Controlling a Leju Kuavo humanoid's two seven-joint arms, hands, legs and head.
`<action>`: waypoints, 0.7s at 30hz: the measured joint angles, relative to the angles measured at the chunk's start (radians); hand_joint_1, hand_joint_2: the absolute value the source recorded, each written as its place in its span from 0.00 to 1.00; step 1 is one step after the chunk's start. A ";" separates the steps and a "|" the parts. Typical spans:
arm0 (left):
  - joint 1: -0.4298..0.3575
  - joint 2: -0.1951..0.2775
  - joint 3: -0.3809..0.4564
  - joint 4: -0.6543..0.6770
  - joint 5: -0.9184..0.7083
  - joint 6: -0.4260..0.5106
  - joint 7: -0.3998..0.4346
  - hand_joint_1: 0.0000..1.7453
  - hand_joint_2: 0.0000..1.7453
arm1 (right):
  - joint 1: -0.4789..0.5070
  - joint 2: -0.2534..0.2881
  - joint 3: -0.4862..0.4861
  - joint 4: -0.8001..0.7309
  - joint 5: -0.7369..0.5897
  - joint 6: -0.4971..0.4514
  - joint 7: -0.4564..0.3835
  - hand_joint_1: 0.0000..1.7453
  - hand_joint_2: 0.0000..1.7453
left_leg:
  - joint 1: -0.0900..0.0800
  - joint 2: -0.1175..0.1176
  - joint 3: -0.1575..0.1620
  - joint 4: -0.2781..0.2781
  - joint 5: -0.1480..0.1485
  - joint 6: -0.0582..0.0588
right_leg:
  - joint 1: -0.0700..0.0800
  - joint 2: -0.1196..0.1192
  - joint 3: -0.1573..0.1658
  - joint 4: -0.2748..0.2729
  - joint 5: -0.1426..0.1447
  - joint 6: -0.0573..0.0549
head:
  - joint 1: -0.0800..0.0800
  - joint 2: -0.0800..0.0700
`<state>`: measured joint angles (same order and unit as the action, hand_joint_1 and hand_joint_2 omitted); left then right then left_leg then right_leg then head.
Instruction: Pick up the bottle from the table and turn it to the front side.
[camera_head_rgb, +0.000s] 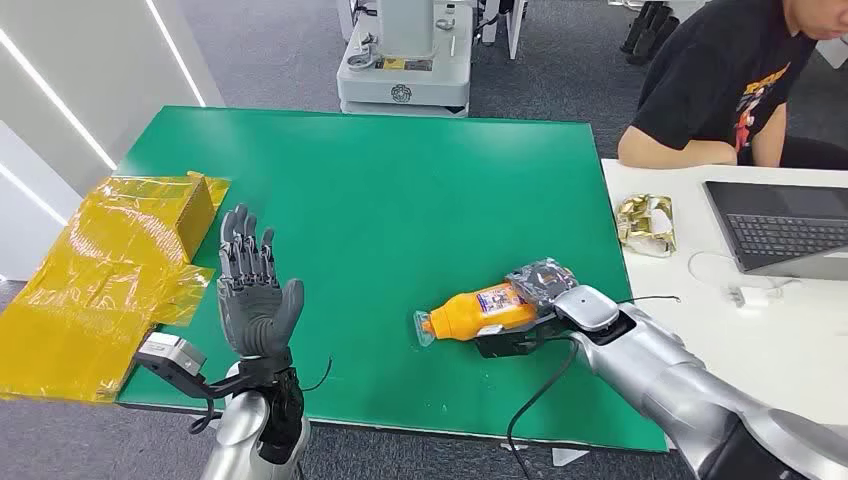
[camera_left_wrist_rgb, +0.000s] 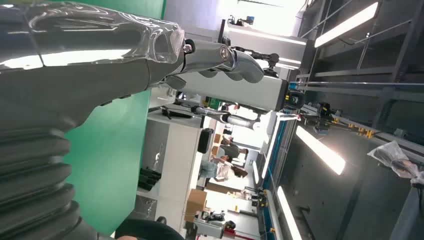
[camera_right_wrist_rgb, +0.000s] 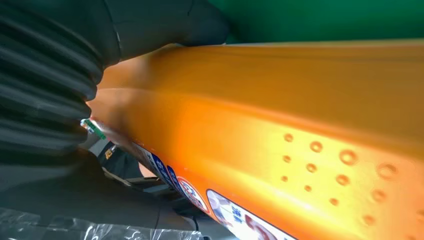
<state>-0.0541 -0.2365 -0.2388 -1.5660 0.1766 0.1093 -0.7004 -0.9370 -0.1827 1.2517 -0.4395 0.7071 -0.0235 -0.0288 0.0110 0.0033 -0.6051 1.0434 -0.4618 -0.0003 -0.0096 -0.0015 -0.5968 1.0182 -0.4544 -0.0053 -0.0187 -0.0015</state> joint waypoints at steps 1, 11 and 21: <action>0.000 0.000 0.000 0.000 0.000 0.000 0.000 0.00 1.00 | 0.003 0.000 -0.004 0.000 0.000 -0.008 0.001 1.00 1.00 | 0.000 0.000 0.000 0.000 0.000 0.000 | 0.000 0.000 0.000 0.000 0.000 0.000 | 0.000 0.000; -0.002 0.000 0.000 0.000 -0.004 0.016 0.000 0.00 1.00 | 0.146 0.012 -0.230 -0.091 -0.123 -0.268 -0.058 1.00 1.00 | 0.000 -0.002 -0.003 0.000 0.000 0.000 | 0.000 -0.002 -0.001 0.000 0.000 0.000 | 0.000 0.000; -0.002 -0.001 0.000 0.000 -0.004 0.034 0.000 0.00 1.00 | 0.275 0.017 -0.477 -0.238 -0.234 -0.471 -0.185 1.00 1.00 | 0.000 -0.002 -0.004 0.000 0.000 0.000 | 0.000 -0.002 -0.002 -0.001 -0.001 0.000 | 0.000 0.000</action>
<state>-0.0563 -0.2377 -0.2392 -1.5660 0.1724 0.1436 -0.7004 -0.6624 -0.1654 0.7750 -0.6770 0.4731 -0.4948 -0.2138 0.0110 0.0010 -0.6088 1.0433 -0.4617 -0.0004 -0.0095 -0.0036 -0.5988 1.0176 -0.4550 -0.0050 -0.0186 -0.0015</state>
